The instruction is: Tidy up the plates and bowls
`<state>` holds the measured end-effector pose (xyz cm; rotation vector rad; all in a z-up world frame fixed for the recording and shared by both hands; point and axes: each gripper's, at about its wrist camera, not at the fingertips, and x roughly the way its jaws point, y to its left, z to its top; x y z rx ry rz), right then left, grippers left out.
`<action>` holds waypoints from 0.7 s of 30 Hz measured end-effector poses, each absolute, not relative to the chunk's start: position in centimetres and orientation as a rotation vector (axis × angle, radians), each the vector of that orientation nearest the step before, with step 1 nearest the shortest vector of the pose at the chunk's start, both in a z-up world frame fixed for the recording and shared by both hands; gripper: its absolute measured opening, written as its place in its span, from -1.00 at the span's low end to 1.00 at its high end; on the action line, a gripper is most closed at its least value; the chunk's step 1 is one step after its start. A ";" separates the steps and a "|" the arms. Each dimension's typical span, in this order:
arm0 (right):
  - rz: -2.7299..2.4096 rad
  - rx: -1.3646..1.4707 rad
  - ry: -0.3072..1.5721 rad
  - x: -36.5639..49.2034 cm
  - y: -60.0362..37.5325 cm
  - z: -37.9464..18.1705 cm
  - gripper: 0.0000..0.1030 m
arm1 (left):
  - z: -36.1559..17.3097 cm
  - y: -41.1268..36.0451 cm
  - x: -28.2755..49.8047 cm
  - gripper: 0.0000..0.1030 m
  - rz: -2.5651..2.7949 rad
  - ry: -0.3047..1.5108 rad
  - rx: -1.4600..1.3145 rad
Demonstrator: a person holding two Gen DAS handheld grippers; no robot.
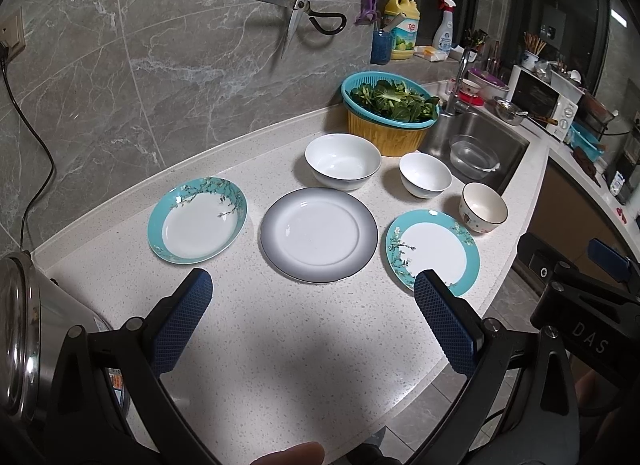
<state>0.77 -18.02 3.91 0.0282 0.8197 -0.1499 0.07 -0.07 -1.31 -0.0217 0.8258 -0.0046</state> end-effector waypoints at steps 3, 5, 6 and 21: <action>-0.149 0.028 0.821 0.8 -18.0 3.9 1.00 | -1.5 0.0 0.2 0.99 -0.004 0.826 -0.022; -0.150 0.028 0.821 0.8 -18.0 4.0 1.00 | -1.4 0.0 0.2 0.99 -0.004 0.826 -0.021; -0.150 0.028 0.821 0.9 -18.0 3.9 1.00 | -1.5 0.0 0.2 0.99 -0.004 0.826 -0.021; -0.150 0.027 0.825 1.1 -18.1 3.5 1.00 | -1.7 0.2 0.2 0.99 -0.005 0.829 -0.022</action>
